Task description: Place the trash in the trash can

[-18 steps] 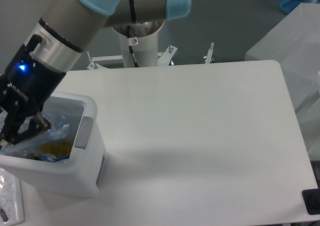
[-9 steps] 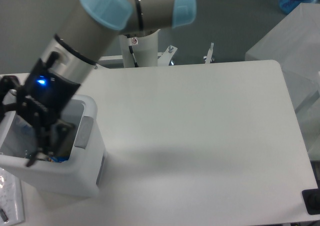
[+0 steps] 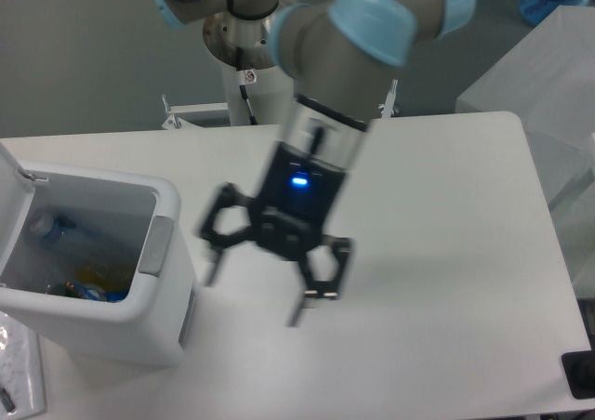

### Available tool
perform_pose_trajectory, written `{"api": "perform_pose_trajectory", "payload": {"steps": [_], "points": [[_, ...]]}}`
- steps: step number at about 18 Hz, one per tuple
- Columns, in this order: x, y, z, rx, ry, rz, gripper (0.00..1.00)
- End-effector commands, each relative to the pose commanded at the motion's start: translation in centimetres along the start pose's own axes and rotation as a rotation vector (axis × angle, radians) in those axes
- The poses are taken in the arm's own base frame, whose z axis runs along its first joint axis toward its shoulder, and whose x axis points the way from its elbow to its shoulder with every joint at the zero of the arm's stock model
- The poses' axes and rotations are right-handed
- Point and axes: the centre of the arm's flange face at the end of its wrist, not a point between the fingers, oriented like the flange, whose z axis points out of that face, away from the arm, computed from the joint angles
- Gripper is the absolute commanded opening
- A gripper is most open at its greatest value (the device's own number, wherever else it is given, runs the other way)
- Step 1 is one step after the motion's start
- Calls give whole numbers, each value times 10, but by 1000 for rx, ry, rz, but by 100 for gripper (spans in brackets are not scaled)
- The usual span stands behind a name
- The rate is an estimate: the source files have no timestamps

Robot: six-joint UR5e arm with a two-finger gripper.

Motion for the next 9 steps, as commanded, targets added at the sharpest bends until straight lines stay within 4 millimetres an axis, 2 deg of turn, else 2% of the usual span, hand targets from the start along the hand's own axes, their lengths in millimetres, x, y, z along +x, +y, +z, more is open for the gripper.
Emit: {"api": "perform_pose_trajectory", "payload": {"steps": [3,5,7,9], "points": [[-31,43,9,-162,-105,88,100],[-54,61,-1,-263,-182,142,100],[-63,72,6,-325,-197,189,100],[-62,80,11,-369,-178,222,100]]}}
